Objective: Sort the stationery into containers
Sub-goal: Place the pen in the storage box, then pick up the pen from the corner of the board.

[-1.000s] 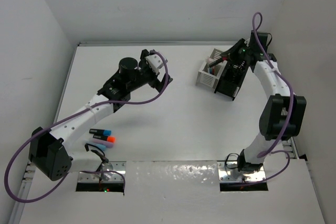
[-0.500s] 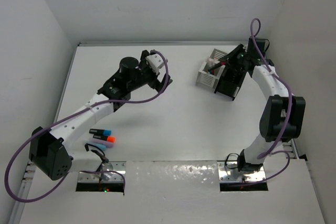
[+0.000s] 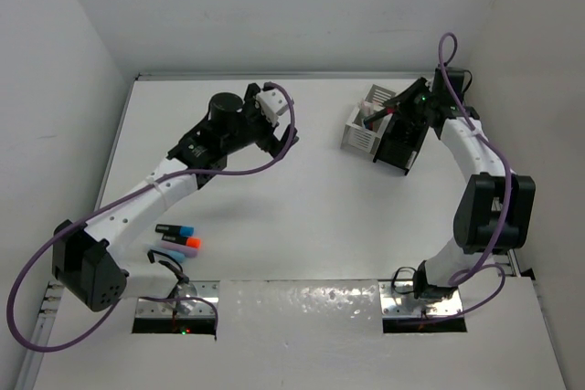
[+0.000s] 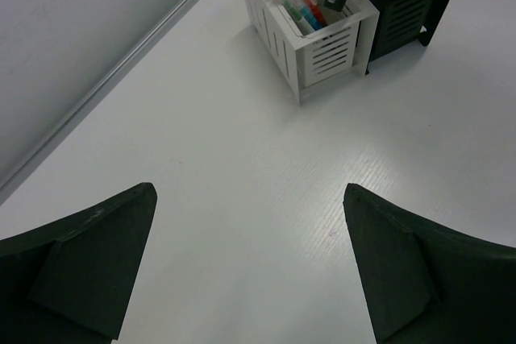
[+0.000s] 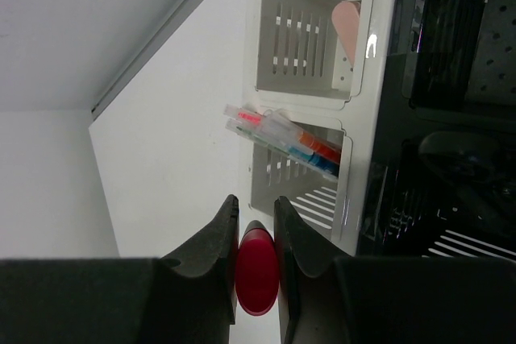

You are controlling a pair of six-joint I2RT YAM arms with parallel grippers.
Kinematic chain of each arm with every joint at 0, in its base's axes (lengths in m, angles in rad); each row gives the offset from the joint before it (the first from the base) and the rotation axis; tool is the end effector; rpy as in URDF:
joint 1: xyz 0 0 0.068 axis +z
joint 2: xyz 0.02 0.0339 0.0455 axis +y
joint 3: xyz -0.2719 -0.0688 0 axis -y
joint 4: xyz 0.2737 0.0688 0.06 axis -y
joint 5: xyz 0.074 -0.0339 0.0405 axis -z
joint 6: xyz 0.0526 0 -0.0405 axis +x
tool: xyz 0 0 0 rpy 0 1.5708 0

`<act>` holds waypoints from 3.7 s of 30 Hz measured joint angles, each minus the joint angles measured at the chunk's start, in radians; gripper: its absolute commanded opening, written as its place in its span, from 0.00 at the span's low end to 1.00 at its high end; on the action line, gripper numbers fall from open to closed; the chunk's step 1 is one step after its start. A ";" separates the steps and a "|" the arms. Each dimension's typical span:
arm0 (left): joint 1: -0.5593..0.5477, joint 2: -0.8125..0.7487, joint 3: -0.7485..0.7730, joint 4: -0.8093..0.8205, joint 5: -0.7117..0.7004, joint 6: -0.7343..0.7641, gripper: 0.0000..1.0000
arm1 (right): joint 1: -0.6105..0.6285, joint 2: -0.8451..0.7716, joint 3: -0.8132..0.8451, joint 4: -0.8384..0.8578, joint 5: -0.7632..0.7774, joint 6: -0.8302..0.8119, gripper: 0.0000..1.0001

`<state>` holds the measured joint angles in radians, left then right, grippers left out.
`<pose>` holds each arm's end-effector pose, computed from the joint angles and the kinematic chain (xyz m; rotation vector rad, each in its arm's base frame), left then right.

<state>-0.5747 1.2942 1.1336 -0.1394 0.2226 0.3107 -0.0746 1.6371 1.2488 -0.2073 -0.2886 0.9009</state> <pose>0.2835 -0.1974 0.3535 0.9429 1.6282 -0.3897 0.4170 -0.0162 0.2669 0.8970 2.0590 0.7748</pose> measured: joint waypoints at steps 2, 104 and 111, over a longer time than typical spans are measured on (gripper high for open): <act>0.001 0.000 0.011 -0.013 -0.003 0.010 1.00 | 0.000 0.000 -0.005 0.004 0.000 0.000 0.00; 0.055 -0.121 -0.101 0.000 -0.101 -0.050 1.00 | 0.117 0.214 0.184 0.106 0.721 -0.651 0.59; 0.115 -0.055 -0.038 -0.142 -0.245 -0.073 0.86 | 0.178 0.070 0.177 0.040 0.643 -0.654 0.21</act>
<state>-0.4595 1.2396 1.0954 -0.2810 -0.0219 0.2379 0.1032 1.7073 1.4261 -0.1673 0.3546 0.2470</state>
